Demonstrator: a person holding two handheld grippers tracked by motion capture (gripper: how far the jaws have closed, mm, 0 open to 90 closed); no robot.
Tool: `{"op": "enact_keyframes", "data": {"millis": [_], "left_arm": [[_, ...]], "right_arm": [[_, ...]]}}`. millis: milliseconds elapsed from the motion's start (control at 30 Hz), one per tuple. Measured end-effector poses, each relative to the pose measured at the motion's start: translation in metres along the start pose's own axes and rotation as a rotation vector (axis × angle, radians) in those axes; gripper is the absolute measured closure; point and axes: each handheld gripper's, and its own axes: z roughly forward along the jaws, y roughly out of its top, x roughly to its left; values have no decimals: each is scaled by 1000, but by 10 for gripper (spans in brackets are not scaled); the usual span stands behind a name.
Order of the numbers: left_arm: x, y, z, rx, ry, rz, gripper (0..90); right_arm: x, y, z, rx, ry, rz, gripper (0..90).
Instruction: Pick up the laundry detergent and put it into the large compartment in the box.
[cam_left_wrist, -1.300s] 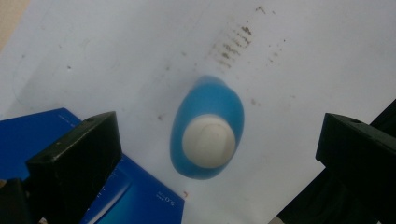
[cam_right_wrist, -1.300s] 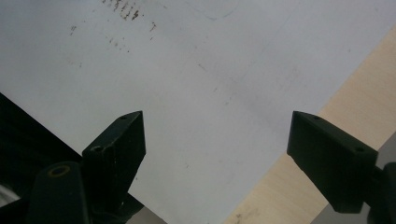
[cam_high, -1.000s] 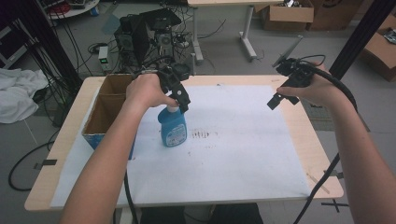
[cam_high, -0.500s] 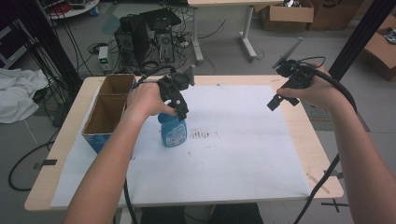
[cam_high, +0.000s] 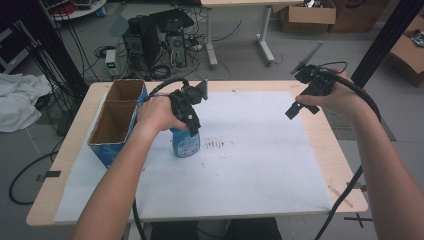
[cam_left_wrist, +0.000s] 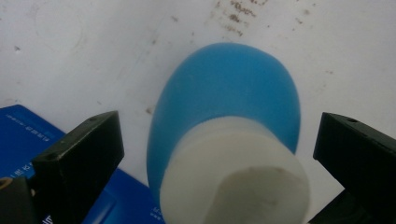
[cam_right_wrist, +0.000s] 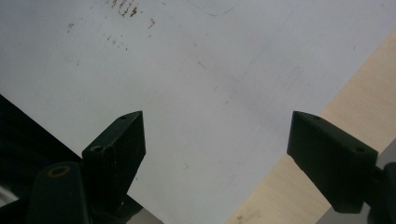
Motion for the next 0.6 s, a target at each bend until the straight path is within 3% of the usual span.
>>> {"op": "enact_keyframes", "data": {"millis": [233, 600], "left_arm": [[-1, 0, 7, 4, -6, 2, 50], [1, 0, 8, 4, -17, 13, 166]], "right_arm": [[-1, -2, 1, -1, 0, 0, 193], [-1, -2, 2, 0, 1, 0, 195]]}}
